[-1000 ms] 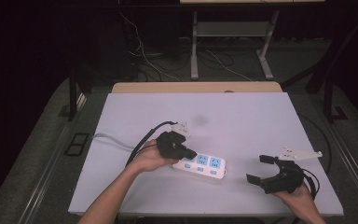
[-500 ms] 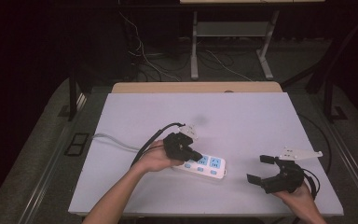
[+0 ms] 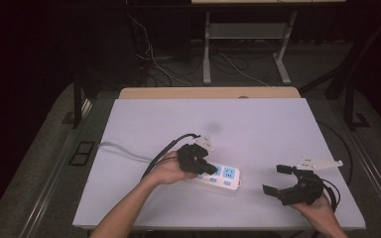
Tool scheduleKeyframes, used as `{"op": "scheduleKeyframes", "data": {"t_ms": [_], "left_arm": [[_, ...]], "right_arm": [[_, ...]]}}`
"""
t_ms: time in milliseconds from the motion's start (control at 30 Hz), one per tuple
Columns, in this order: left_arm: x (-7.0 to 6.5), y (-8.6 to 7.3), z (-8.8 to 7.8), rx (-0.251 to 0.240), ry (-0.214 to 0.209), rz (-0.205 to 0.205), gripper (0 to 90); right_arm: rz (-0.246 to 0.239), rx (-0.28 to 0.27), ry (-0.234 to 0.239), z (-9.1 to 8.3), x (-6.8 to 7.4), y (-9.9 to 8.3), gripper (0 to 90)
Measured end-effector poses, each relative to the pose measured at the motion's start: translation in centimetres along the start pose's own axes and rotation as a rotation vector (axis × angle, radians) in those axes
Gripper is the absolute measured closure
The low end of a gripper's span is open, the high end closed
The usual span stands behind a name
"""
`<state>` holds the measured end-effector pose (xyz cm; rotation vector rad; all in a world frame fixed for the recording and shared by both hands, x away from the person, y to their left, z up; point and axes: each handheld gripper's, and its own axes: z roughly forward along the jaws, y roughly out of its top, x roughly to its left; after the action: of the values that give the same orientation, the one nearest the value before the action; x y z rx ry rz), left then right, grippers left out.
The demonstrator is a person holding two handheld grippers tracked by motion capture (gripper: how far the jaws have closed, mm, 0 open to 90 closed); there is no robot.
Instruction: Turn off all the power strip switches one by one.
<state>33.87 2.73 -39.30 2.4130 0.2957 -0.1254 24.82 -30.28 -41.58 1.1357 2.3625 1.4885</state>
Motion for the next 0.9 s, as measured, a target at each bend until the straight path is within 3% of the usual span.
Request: {"op": "scheduleKeyframes", "data": {"t_ms": [700, 900], "left_arm": [[-0.2, -0.8, 1.7, 0.04, -0.021, -0.001, 89.5], [-0.1, -0.8, 1.8, 0.033, -0.024, -0.007, 89.5]], "right_arm": [[-0.003, 0.005, 0.001, 0.1, 0.0, 0.0, 0.2], [-0.001, 0.005, 0.001, 0.0, 0.0, 0.0, 0.2]]}}
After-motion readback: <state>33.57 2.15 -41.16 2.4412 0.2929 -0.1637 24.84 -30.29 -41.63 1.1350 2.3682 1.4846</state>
